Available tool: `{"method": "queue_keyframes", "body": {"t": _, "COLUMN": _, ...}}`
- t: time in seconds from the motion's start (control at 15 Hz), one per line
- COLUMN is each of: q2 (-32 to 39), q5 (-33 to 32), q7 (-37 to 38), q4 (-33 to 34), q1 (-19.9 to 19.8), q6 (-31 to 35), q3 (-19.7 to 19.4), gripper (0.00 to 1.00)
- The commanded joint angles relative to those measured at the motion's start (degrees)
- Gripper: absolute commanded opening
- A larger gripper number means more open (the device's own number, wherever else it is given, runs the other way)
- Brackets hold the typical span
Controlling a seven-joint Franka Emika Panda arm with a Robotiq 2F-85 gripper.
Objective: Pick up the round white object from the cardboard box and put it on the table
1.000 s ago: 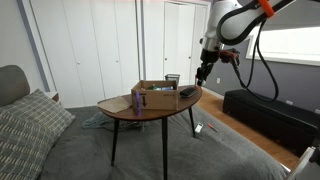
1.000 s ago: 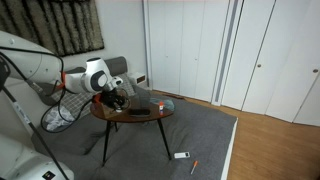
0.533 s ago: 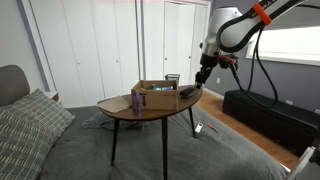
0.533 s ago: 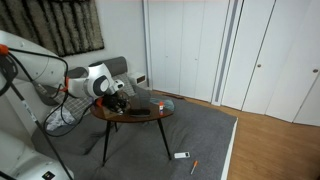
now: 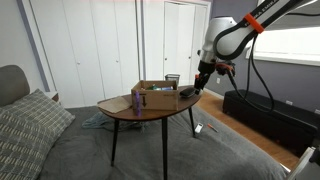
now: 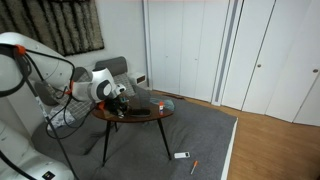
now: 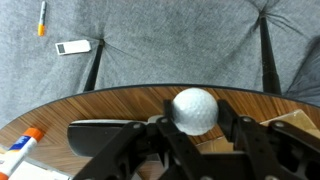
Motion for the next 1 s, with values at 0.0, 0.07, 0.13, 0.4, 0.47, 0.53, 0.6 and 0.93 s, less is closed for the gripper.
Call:
{"method": "queue_keyframes", "body": {"t": 0.0, "q2": 3.69, "q5": 0.25, "q7": -1.77, "q4": 0.35, "q1": 0.75, "q6": 6.29, "q3": -1.11, "gripper": 0.22}}
{"method": "queue_keyframes", "body": {"t": 0.07, "q2": 4.58, "q5": 0.41, "q7": -2.1, "q4": 0.39, "q1": 0.82, "q6": 8.13, "q3": -1.17, "gripper": 0.22}}
{"method": "queue_keyframes", "body": {"t": 0.13, "q2": 5.61, "q5": 0.63, "q7": -2.47, "q4": 0.49, "q1": 0.95, "q6": 9.65, "q3": -1.17, "gripper": 0.22}}
{"method": "queue_keyframes", "body": {"t": 0.4, "q2": 8.95, "q5": 0.69, "q7": -3.45, "q4": 0.87, "q1": 1.17, "q6": 15.2, "q3": -1.03, "gripper": 0.22}}
{"method": "queue_keyframes", "body": {"t": 0.47, "q2": 9.7, "q5": 0.77, "q7": -3.67, "q4": 0.95, "q1": 1.23, "q6": 16.54, "q3": -1.02, "gripper": 0.22}}
{"method": "queue_keyframes", "body": {"t": 0.53, "q2": 10.42, "q5": 0.64, "q7": -3.77, "q4": 1.06, "q1": 1.24, "q6": 17.77, "q3": -0.98, "gripper": 0.22}}
{"method": "queue_keyframes", "body": {"t": 0.6, "q2": 11.09, "q5": 1.37, "q7": -4.3, "q4": 1.2, "q1": 1.5, "q6": 18.65, "q3": -0.96, "gripper": 0.22}}
{"method": "queue_keyframes", "body": {"t": 0.93, "q2": 13.68, "q5": 1.51, "q7": -5.17, "q4": 1.76, "q1": 1.54, "q6": 22.25, "q3": -0.71, "gripper": 0.22}}
